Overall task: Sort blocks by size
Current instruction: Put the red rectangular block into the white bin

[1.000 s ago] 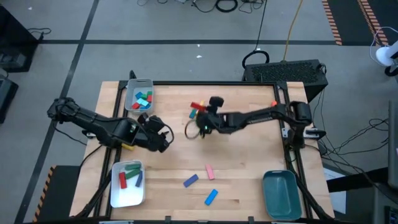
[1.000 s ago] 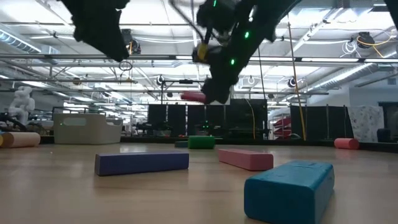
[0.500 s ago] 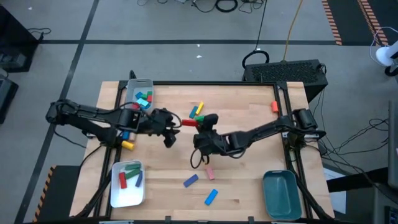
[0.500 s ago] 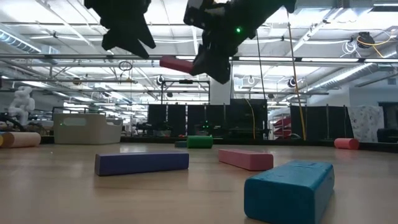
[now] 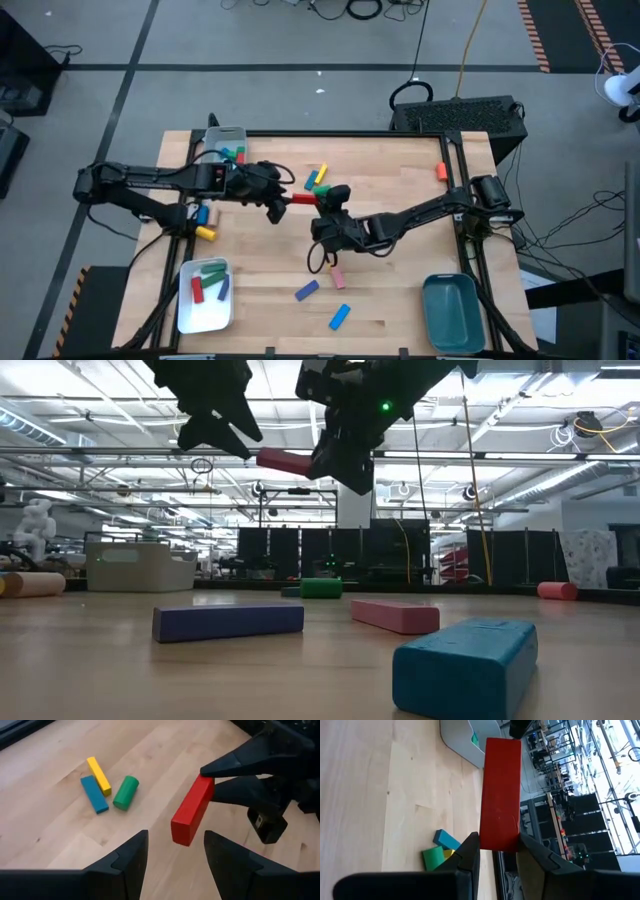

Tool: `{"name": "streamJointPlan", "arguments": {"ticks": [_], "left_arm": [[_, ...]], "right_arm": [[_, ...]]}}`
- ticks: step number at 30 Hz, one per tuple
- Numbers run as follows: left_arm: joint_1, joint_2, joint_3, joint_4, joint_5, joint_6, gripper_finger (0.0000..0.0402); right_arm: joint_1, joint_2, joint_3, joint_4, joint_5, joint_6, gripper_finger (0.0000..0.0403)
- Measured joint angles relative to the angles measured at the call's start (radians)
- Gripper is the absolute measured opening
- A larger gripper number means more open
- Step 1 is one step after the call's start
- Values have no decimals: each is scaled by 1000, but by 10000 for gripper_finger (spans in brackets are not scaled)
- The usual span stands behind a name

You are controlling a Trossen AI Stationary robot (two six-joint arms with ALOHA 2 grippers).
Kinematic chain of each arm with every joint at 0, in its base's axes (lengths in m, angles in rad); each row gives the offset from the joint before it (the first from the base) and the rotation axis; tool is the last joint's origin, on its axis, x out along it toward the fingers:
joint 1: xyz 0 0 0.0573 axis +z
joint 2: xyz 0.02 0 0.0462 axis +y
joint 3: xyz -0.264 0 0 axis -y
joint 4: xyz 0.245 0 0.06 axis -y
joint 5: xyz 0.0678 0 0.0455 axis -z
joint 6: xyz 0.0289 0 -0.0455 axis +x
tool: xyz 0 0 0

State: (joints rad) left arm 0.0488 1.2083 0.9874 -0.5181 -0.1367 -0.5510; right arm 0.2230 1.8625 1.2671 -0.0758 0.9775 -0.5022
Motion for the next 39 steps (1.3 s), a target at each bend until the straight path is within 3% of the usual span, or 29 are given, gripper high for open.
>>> {"name": "streamJointPlan", "arguments": {"ticks": [18, 24, 33, 39], "left_arm": [[41, 101, 0, 116, 171, 44, 190], [41, 107, 0, 200, 236, 62, 139], [42, 101, 0, 193, 277, 77, 65], [43, 101, 0, 188, 306, 89, 61]], "right_arm": [[21, 0, 1, 154, -6, -105, 79], [30, 0, 1, 147, -8, -112, 79], [36, 0, 1, 145, -7, -114, 79], [37, 0, 1, 146, -8, -116, 79]]}}
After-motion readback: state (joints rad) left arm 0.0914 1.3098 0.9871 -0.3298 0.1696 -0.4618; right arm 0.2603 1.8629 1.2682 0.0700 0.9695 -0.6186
